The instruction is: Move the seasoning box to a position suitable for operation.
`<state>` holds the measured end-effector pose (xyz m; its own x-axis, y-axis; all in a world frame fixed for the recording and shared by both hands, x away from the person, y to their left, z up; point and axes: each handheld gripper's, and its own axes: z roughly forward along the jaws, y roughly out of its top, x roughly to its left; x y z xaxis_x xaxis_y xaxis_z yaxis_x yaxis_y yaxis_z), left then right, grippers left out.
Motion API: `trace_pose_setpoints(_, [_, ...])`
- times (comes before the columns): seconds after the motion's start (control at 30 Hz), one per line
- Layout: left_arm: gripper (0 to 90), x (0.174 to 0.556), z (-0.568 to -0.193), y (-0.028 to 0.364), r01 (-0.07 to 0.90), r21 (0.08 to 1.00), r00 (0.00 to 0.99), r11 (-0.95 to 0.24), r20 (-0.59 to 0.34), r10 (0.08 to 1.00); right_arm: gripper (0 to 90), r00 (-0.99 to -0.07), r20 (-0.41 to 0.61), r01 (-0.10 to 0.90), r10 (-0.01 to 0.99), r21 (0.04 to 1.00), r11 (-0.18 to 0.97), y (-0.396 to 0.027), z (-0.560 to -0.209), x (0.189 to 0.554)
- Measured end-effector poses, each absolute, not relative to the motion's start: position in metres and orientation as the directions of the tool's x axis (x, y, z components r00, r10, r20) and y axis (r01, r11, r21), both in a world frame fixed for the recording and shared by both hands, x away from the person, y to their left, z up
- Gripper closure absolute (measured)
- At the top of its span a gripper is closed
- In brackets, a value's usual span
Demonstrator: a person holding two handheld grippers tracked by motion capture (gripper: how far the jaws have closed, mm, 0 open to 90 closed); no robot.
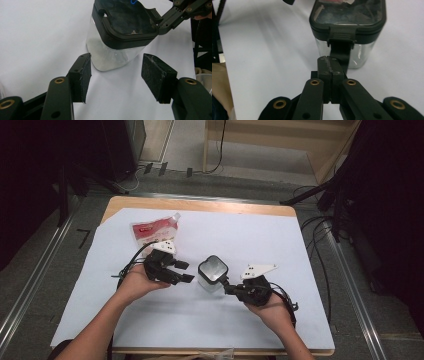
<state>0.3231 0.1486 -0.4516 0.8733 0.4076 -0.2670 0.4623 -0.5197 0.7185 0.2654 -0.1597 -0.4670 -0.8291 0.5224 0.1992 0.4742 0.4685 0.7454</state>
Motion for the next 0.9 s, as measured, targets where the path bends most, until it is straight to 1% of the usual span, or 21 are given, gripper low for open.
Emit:
trace_pose_setpoints(0.13, [39.4, 0.323, -0.453, 0.147, 0.463, 0.716, 0.873, -0.523, -0.266, 0.408, 90.0, -0.836, 0.212, 0.484, 0.506, 0.721, 0.497, -0.152, -0.470, 0.268])
trace_pose_setpoints(0.4, [38.2, 0.322, -0.453, 0.145, 0.458, 0.716, 0.878, -0.527, -0.271, 0.395, 90.0, -0.846, 0.195, 0.471, 0.497, 0.710, 0.523, -0.147, -0.472, 0.272])
trace_pose_setpoints(0.5, [37.6, 0.321, -0.453, 0.144, 0.457, 0.725, 0.877, -0.515, -0.271, 0.396, 90.0, -0.840, 0.185, 0.474, 0.510, 0.709, 0.523, -0.151, -0.472, 0.275])
trace_pose_setpoints(0.7, [37.6, 0.320, -0.454, 0.141, 0.452, 0.714, 0.880, -0.535, -0.257, 0.400, 90.0, -0.805, 0.188, 0.513, 0.562, 0.696, 0.502, -0.160, -0.472, 0.283])
trace_pose_setpoints(0.83, [38.0, 0.320, -0.453, 0.138, 0.449, 0.712, 0.882, -0.540, -0.257, 0.396, 90.0, -0.799, 0.198, 0.524, 0.568, 0.692, 0.496, -0.165, -0.473, 0.288])
trace_pose_setpoints(0.9, [40.1, 0.321, -0.453, 0.137, 0.452, 0.717, 0.880, -0.530, -0.264, 0.394, 90.0, -0.799, 0.204, 0.532, 0.565, 0.679, 0.506, -0.167, -0.474, 0.292])
